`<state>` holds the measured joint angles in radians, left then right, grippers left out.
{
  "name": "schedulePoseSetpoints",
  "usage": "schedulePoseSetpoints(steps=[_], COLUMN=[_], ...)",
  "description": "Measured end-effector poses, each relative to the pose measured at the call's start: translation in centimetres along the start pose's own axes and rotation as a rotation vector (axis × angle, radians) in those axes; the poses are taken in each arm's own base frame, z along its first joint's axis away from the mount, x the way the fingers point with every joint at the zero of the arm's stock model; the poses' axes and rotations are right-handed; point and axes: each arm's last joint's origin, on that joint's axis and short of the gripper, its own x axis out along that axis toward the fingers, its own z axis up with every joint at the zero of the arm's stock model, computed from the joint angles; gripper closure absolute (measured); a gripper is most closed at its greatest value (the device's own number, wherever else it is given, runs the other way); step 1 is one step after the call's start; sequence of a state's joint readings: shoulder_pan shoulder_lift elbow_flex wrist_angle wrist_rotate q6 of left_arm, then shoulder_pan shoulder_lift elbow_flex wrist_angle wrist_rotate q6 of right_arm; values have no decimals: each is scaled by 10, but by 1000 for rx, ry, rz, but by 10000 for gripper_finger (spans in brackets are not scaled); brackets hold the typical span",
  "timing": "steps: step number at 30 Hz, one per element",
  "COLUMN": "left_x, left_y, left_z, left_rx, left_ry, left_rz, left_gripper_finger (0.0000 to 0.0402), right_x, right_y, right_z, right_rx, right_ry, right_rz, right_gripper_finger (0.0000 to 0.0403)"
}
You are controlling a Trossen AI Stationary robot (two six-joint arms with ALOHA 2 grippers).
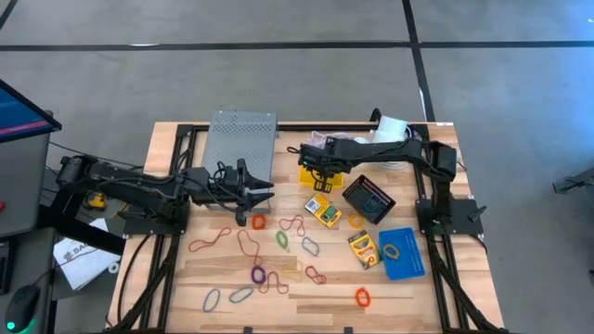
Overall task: Pick & Place Office Desk Supplies
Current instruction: Put the crayon box into the yellow bin
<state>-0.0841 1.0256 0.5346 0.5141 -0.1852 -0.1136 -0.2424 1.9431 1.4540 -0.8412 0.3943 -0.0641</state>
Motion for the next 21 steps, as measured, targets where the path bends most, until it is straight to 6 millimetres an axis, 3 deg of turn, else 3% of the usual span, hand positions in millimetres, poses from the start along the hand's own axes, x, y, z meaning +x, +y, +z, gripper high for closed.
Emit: schedulePoseSetpoints(steps=[21], left_x=[0], left_y=[0], left_z=[-1], left_rx=[6], left_ry=[14], left_rz=[2], left_gripper_finger=[282], right_x=[1], right_y=[4], right_z=[5], right_rx=[13], right_ry=[-30], right_rz=[35], right_gripper_finger=[373])
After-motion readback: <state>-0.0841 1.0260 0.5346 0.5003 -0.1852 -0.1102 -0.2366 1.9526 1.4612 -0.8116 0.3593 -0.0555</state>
